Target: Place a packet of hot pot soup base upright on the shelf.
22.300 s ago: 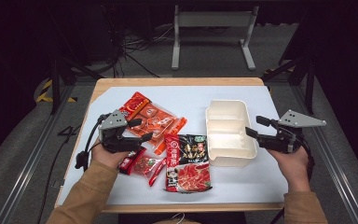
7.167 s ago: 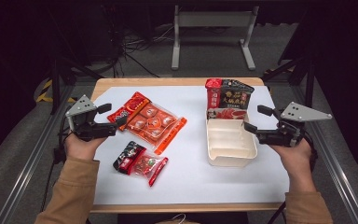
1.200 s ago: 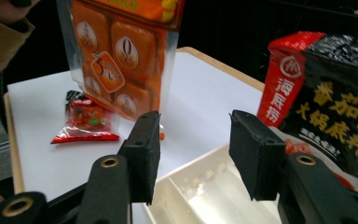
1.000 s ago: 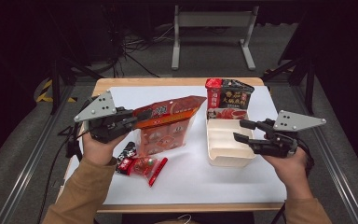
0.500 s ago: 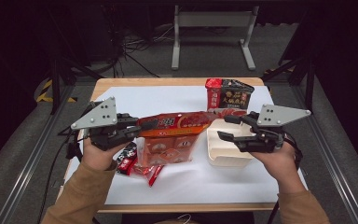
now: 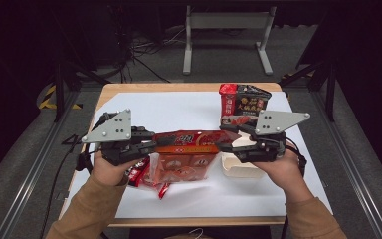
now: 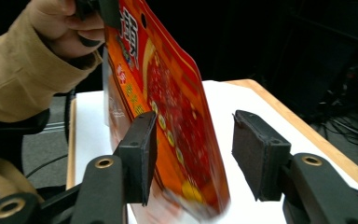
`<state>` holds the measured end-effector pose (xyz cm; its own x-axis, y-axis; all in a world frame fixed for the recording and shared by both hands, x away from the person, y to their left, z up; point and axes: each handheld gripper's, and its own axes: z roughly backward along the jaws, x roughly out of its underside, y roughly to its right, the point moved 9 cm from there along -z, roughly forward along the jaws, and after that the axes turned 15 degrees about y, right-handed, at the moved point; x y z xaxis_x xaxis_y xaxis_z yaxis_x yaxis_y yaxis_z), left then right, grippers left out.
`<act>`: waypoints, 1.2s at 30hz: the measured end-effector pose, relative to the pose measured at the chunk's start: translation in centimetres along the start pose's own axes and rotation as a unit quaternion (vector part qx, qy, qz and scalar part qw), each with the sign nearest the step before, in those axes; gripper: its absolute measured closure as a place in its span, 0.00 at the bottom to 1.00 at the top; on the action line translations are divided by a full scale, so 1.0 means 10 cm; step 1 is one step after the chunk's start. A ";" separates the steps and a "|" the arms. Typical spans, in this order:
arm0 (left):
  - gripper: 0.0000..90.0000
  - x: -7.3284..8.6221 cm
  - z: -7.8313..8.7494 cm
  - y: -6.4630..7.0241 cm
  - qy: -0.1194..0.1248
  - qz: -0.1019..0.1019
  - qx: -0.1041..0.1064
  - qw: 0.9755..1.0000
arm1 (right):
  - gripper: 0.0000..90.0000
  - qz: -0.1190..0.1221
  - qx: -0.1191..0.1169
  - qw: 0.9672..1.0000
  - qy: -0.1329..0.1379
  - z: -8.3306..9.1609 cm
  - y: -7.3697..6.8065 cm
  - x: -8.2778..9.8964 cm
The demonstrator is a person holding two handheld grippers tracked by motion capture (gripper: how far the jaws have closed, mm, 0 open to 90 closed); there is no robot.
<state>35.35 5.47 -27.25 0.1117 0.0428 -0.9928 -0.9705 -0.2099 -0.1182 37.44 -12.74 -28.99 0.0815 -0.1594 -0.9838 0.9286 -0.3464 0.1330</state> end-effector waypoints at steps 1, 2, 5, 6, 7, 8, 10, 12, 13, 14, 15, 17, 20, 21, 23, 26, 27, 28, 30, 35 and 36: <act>1.00 0.00 0.00 0.00 0.001 -0.001 0.001 1.000 | 0.57 0.000 -0.004 1.000 0.000 -0.02 -0.01 0.00; 1.00 0.00 -0.01 0.01 0.002 -0.002 0.005 1.000 | 0.57 -0.001 -0.008 1.000 -0.001 -0.04 -0.02 0.00; 1.00 0.01 -0.02 0.02 0.000 -0.002 0.006 1.000 | 0.59 -0.003 -0.014 1.000 -0.003 -0.08 -0.03 0.02; 1.00 0.01 -0.02 0.02 0.000 -0.003 0.005 1.000 | 0.61 -0.003 -0.017 1.000 -0.004 -0.10 -0.03 0.02; 1.00 0.01 -0.02 0.02 -0.001 -0.003 0.006 1.000 | 0.63 -0.003 -0.021 1.000 -0.006 -0.11 -0.04 0.03; 1.00 0.02 -0.03 0.03 -0.003 -0.004 0.005 1.000 | 0.66 -0.002 -0.023 1.000 -0.008 -0.13 -0.05 0.04; 1.00 0.02 -0.03 0.03 -0.003 -0.004 0.005 1.000 | 0.76 -0.001 -0.036 0.999 -0.009 -0.15 -0.08 0.05; 1.00 0.03 -0.04 0.02 -0.004 -0.005 0.003 1.000 | 0.87 -0.001 -0.048 0.999 -0.011 -0.17 -0.12 0.05; 1.00 0.03 -0.03 0.02 -0.004 -0.005 0.001 1.000 | 0.93 0.000 -0.053 0.999 -0.013 -0.17 -0.14 0.06; 1.00 0.03 -0.03 0.00 -0.005 -0.005 -0.001 1.000 | 0.96 0.004 -0.057 0.998 -0.016 -0.18 -0.15 0.06; 1.00 0.03 -0.02 -0.01 -0.004 -0.005 -0.004 1.000 | 0.98 0.008 -0.061 0.998 -0.019 -0.18 -0.17 0.06; 1.00 0.02 0.00 -0.02 0.000 -0.002 -0.004 1.000 | 0.99 0.017 -0.061 0.998 -0.023 -0.19 -0.21 0.05; 1.00 0.01 0.00 -0.02 0.007 -0.002 -0.006 1.000 | 0.99 0.019 -0.052 0.998 -0.025 -0.19 -0.22 0.01; 1.00 0.01 0.00 -0.02 0.007 -0.002 -0.006 1.000 | 0.99 0.019 -0.052 0.998 -0.025 -0.19 -0.22 0.01; 0.99 0.01 0.01 -0.02 0.009 -0.003 -0.007 1.000 | 0.99 0.018 -0.046 0.998 -0.025 -0.19 -0.21 -0.02; 0.99 0.00 0.02 -0.04 0.014 -0.003 -0.011 1.000 | 0.99 0.016 -0.040 0.999 -0.025 -0.19 -0.22 -0.05; 0.98 0.00 0.03 -0.05 0.015 -0.002 -0.012 1.000 | 0.99 0.015 -0.039 0.999 -0.025 -0.19 -0.22 -0.06; 0.98 0.00 0.03 -0.05 0.015 -0.002 -0.012 1.000 | 0.99 0.014 -0.037 0.999 -0.025 -0.20 -0.22 -0.07; 0.97 0.00 0.04 -0.07 0.019 0.001 -0.015 1.000 | 0.99 0.012 -0.035 0.999 -0.025 -0.20 -0.22 -0.09; 0.90 0.01 0.06 -0.12 0.023 0.003 -0.032 0.999 | 1.00 0.009 -0.034 0.999 -0.027 -0.21 -0.23 -0.13; 0.89 0.01 0.06 -0.13 0.024 0.004 -0.034 0.999 | 1.00 0.010 -0.033 0.999 -0.028 -0.22 -0.23 -0.14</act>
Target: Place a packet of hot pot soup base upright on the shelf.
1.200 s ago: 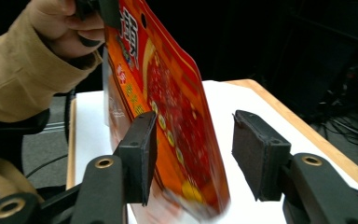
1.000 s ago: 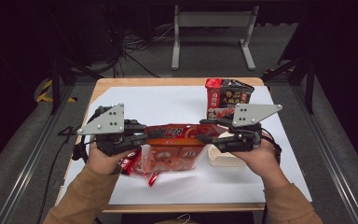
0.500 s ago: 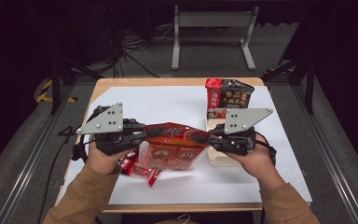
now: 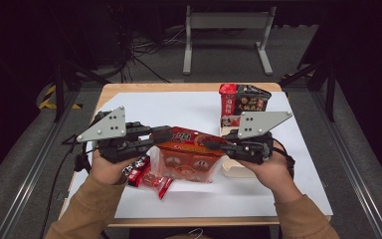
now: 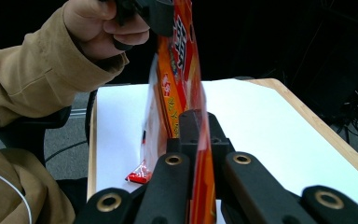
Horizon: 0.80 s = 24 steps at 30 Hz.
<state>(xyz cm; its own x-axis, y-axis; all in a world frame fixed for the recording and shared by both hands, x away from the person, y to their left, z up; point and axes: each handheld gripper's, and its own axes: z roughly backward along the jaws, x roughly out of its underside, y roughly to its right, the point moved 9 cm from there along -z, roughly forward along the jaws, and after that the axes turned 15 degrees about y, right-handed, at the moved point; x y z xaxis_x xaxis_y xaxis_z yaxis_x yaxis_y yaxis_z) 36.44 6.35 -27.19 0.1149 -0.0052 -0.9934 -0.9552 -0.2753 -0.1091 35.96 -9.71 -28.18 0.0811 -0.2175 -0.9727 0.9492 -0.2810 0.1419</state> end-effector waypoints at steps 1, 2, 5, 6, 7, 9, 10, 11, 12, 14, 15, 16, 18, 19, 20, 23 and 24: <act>0.87 0.00 0.01 -0.03 0.003 0.003 -0.009 1.000 | 1.00 0.001 0.000 1.000 0.000 0.00 0.00 -0.01; 0.84 0.00 0.02 -0.05 0.004 0.002 -0.016 1.000 | 1.00 0.000 0.001 1.000 -0.002 0.00 0.00 -0.02; 0.74 -0.01 0.04 -0.09 0.007 0.006 -0.027 1.000 | 1.00 -0.002 0.005 1.000 -0.003 0.01 0.02 -0.05; 0.71 -0.01 0.06 -0.11 0.009 0.005 -0.033 0.999 | 1.00 -0.002 0.007 1.000 -0.003 0.01 0.02 -0.06; 0.67 -0.01 0.07 -0.13 0.011 0.006 -0.038 0.999 | 1.00 -0.002 0.010 1.000 -0.004 0.02 0.03 -0.09; 0.60 -0.01 0.08 -0.15 0.011 0.005 -0.043 0.999 | 1.00 -0.001 0.016 1.000 -0.006 0.04 0.05 -0.13; 0.60 -0.01 0.09 -0.17 0.012 0.005 -0.046 0.999 | 1.00 -0.001 0.016 1.000 -0.006 0.04 0.05 -0.13; 0.54 -0.01 0.09 -0.18 0.013 0.006 -0.045 0.999 | 1.00 -0.003 0.020 1.000 -0.007 0.06 0.08 -0.17; 0.53 0.00 0.10 -0.20 0.012 0.013 -0.045 0.999 | 1.00 -0.004 0.022 1.000 -0.008 0.07 0.09 -0.20; 0.50 0.02 0.11 -0.23 0.013 0.018 -0.047 0.999 | 1.00 -0.007 0.025 1.000 -0.008 0.08 0.11 -0.23; 0.49 0.02 0.12 -0.25 0.012 0.021 -0.049 0.999 | 1.00 -0.009 0.028 1.000 -0.009 0.09 0.12 -0.26; 0.49 0.03 0.12 -0.26 0.010 0.024 -0.050 0.998 | 1.00 -0.010 0.029 0.999 -0.008 0.10 0.13 -0.28; 0.47 0.04 0.13 -0.28 0.010 0.026 -0.051 0.998 | 1.00 -0.011 0.032 0.999 -0.009 0.11 0.14 -0.30; 0.47 0.05 0.14 -0.30 0.010 0.028 -0.054 0.998 | 1.00 -0.011 0.034 0.999 -0.009 0.12 0.15 -0.33; 0.46 0.05 0.14 -0.32 0.010 0.029 -0.056 0.998 | 1.00 -0.010 0.035 0.999 -0.009 0.13 0.16 -0.37; 0.41 0.07 0.16 -0.36 0.009 0.033 -0.061 0.998 | 0.99 -0.009 0.039 0.999 -0.011 0.16 0.20 -0.44; 0.40 0.07 0.16 -0.36 0.009 0.034 -0.064 0.997 | 1.00 -0.009 0.041 0.999 -0.011 0.17 0.22 -0.46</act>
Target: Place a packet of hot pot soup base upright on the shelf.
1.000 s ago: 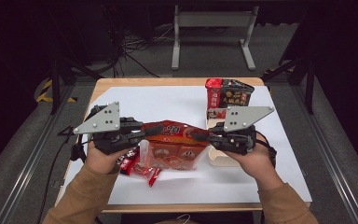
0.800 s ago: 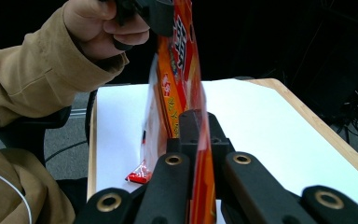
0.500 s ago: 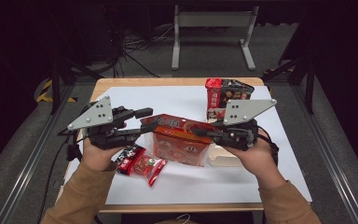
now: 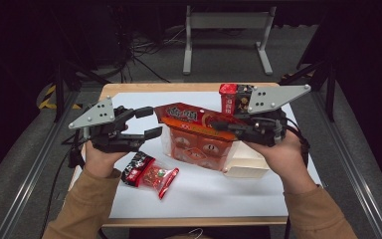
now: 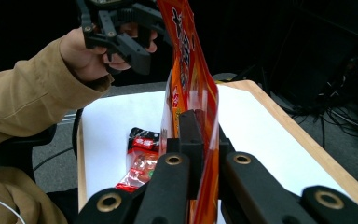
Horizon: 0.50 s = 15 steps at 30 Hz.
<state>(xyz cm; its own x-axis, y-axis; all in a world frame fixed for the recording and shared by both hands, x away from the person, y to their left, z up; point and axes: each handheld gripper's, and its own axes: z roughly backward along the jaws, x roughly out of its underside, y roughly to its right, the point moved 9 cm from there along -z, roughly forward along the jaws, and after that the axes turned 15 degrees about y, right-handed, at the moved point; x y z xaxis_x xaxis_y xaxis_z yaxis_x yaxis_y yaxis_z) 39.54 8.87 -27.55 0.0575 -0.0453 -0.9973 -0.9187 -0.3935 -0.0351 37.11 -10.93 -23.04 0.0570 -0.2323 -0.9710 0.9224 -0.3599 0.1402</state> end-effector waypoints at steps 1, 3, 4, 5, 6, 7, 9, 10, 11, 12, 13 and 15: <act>0.39 0.00 0.00 0.00 -0.001 -0.003 -0.003 1.000 | 1.00 0.001 0.003 1.000 -0.001 0.01 0.02 -0.02; 0.38 0.01 0.00 -0.01 -0.004 -0.007 -0.007 1.000 | 0.99 0.000 0.008 1.000 -0.004 0.04 0.06 -0.05; 0.38 0.01 0.00 -0.01 -0.004 -0.007 -0.007 1.000 | 0.99 0.000 0.008 1.000 -0.004 0.04 0.06 -0.05; 0.38 0.01 0.00 -0.02 -0.005 -0.007 -0.009 1.000 | 0.99 0.000 0.013 1.000 -0.004 0.06 0.08 -0.07; 0.38 0.02 0.01 -0.03 -0.008 -0.009 -0.009 1.000 | 1.00 -0.002 0.016 1.000 -0.005 0.08 0.11 -0.08; 0.38 0.03 0.01 -0.04 -0.009 -0.004 -0.011 1.000 | 0.99 -0.004 0.018 1.000 -0.004 0.09 0.13 -0.09; 0.37 0.05 0.01 -0.07 -0.012 -0.001 -0.013 1.000 | 0.99 -0.006 0.023 1.000 -0.005 0.12 0.17 -0.11; 0.36 0.06 0.00 -0.07 -0.013 0.000 -0.013 1.000 | 0.99 -0.006 0.026 1.000 -0.006 0.13 0.19 -0.11; 0.36 0.07 0.00 -0.08 -0.015 -0.001 -0.014 1.000 | 0.99 -0.006 0.028 1.000 -0.006 0.14 0.21 -0.11; 0.35 0.08 0.00 -0.09 -0.016 0.000 -0.014 1.000 | 0.99 -0.006 0.031 0.999 -0.007 0.15 0.23 -0.12; 0.35 0.08 0.00 -0.10 -0.018 0.000 -0.015 1.000 | 0.99 -0.007 0.033 0.999 -0.006 0.16 0.25 -0.12; 0.35 0.10 0.00 -0.12 -0.019 0.002 -0.016 1.000 | 0.99 -0.004 0.042 0.999 -0.008 0.19 0.29 -0.12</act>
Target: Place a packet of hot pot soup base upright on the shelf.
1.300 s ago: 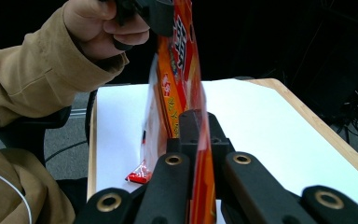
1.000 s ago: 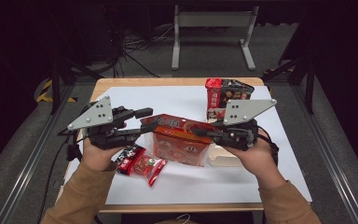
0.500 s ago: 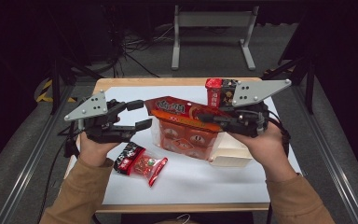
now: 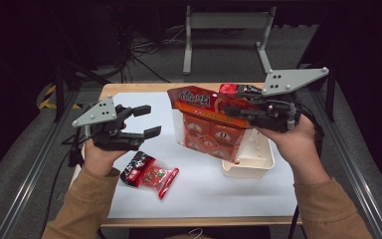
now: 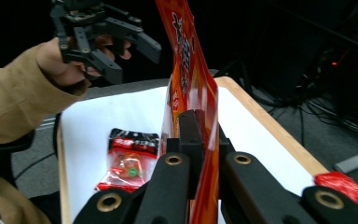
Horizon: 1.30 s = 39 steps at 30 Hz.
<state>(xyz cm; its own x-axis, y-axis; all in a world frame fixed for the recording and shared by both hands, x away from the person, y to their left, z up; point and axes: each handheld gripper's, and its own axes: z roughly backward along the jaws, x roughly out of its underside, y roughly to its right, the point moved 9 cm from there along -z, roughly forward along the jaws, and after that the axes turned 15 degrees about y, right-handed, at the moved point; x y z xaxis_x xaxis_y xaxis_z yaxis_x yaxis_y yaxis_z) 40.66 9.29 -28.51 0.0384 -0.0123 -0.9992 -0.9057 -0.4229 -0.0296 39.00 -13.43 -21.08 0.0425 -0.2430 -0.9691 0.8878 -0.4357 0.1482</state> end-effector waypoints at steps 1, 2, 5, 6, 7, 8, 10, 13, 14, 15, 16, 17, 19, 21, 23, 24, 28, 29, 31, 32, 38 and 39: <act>0.35 0.00 0.00 0.00 0.000 0.000 0.000 1.000 | 0.99 0.000 0.000 1.000 0.000 0.00 0.00 0.00; 0.35 0.01 0.00 -0.02 -0.001 0.000 -0.002 1.000 | 0.99 0.000 0.003 1.000 -0.002 0.01 0.02 0.00; 0.34 0.05 0.00 -0.06 -0.005 0.005 -0.006 1.000 | 0.99 -0.005 0.013 1.000 -0.005 0.05 0.10 0.02; 0.34 0.05 0.01 -0.07 -0.005 0.007 -0.007 1.000 | 0.99 -0.008 0.016 1.000 -0.006 0.06 0.13 0.02; 0.34 0.06 0.01 -0.09 -0.007 0.007 -0.007 1.000 | 0.99 -0.009 0.019 1.000 -0.006 0.07 0.15 0.03; 0.33 0.07 0.01 -0.10 -0.008 0.011 -0.009 1.000 | 0.99 -0.012 0.024 1.000 -0.007 0.09 0.20 0.03; 0.33 0.09 0.01 -0.12 -0.010 0.014 -0.010 1.000 | 0.99 -0.017 0.031 0.999 -0.009 0.11 0.25 0.04; 0.31 0.11 0.00 -0.13 -0.013 0.019 -0.005 1.000 | 0.99 -0.023 0.043 0.999 -0.012 0.15 0.34 0.06; 0.30 0.11 0.00 -0.13 -0.014 0.019 -0.005 1.000 | 0.99 -0.024 0.046 0.999 -0.012 0.17 0.37 0.07; 0.30 0.12 0.00 -0.14 -0.015 0.019 -0.005 1.000 | 0.99 -0.026 0.049 0.998 -0.012 0.18 0.40 0.08; 0.29 0.13 0.00 -0.14 -0.016 0.018 -0.004 1.000 | 0.99 -0.029 0.053 0.998 -0.012 0.19 0.42 0.09; 0.29 0.13 0.00 -0.15 -0.017 0.018 -0.006 1.000 | 0.99 -0.030 0.056 0.998 -0.013 0.20 0.45 0.10; 0.28 0.14 0.00 -0.15 -0.017 0.019 -0.006 1.000 | 0.99 -0.031 0.062 0.997 -0.013 0.22 0.48 0.11; 0.27 0.15 0.00 -0.16 -0.021 0.020 -0.005 1.000 | 0.99 -0.035 0.072 0.997 -0.015 0.24 0.54 0.14; 0.27 0.17 0.00 -0.17 -0.027 0.026 -0.003 0.999 | 0.99 -0.041 0.078 0.996 -0.014 0.26 0.59 0.17; 0.27 0.18 0.00 -0.17 -0.030 0.024 -0.004 0.999 | 0.99 -0.043 0.080 0.996 -0.014 0.27 0.61 0.18; 0.26 0.22 -0.01 -0.21 -0.035 0.025 -0.006 0.999 | 0.99 -0.048 0.093 0.994 -0.015 0.31 0.71 0.24; 0.26 0.22 0.00 -0.21 -0.036 0.029 -0.007 0.999 | 0.99 -0.050 0.097 0.994 -0.016 0.32 0.72 0.26; 0.25 0.24 0.00 -0.23 -0.040 0.028 -0.007 0.999 | 0.99 -0.051 0.103 0.993 -0.018 0.34 0.75 0.28; 0.25 0.24 0.00 -0.23 -0.040 0.031 -0.008 0.999 | 0.99 -0.052 0.105 0.993 -0.018 0.35 0.77 0.29; 0.25 0.27 0.00 -0.25 -0.046 0.033 -0.009 0.998 | 0.99 -0.059 0.117 0.991 -0.017 0.39 0.84 0.36; 0.25 0.28 0.00 -0.26 -0.048 0.032 -0.009 0.998 | 0.99 -0.060 0.119 0.991 -0.017 0.40 0.85 0.37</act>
<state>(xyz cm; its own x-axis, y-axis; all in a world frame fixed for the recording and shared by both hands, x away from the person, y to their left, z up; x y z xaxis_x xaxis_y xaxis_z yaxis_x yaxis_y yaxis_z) 43.09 10.33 -31.19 -0.0606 0.0459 -0.9971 -0.8975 -0.4398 0.0343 44.85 -21.46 -22.59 -0.0761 -0.2052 -0.9758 0.7522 -0.6542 0.0789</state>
